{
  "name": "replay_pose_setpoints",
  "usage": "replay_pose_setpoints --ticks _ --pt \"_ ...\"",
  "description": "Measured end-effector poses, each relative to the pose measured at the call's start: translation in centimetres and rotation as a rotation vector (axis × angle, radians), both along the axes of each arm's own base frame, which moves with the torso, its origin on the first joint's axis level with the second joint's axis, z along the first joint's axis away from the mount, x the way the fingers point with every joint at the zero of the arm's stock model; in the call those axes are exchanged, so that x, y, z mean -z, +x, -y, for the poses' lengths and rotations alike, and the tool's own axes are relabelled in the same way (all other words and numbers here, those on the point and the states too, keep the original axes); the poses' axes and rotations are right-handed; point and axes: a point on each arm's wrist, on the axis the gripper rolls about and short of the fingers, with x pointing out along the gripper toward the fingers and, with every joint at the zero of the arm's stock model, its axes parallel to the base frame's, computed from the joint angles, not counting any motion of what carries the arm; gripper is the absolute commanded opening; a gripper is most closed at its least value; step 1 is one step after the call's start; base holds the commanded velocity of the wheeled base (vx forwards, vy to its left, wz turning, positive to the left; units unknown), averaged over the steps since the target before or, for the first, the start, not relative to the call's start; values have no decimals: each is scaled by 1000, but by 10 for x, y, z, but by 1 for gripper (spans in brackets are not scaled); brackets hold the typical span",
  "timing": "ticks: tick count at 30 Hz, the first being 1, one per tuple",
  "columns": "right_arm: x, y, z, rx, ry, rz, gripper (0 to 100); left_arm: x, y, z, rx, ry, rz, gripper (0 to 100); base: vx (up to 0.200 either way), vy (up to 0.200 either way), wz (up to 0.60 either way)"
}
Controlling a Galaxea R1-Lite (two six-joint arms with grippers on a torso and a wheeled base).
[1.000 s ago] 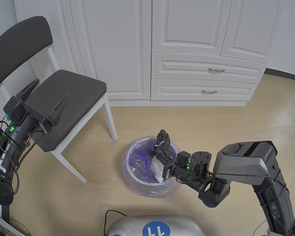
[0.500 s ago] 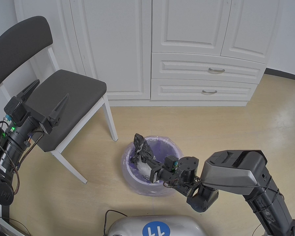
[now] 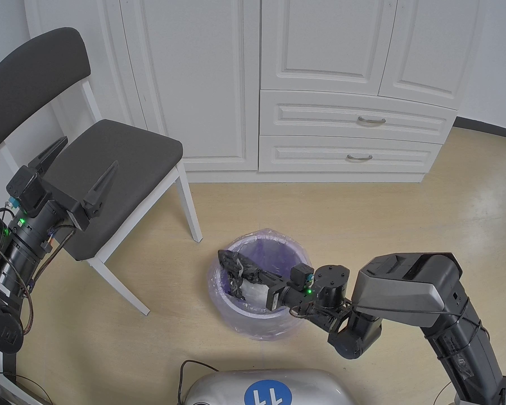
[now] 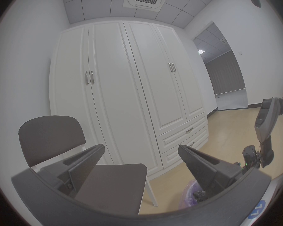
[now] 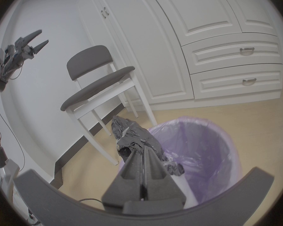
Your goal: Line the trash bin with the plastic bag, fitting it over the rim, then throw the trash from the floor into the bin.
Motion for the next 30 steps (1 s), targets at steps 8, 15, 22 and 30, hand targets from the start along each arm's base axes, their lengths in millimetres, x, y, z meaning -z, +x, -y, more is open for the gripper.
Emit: replay_pose_setpoints --ticks 8,15,22,30 --pt "-16 23 17 40 39 51 0 0 0 0 1 0 1 100 0 0 0" --pt "-8 26 22 46 33 39 0 0 1 1 2 1 -2 100 0 0 0" --pt "14 28 17 36 30 13 0 0 1 1 3 4 0 100 0 0 0" --pt "16 30 11 37 69 3 0 -1 2 2 -11 38 17 100 0 0 0"
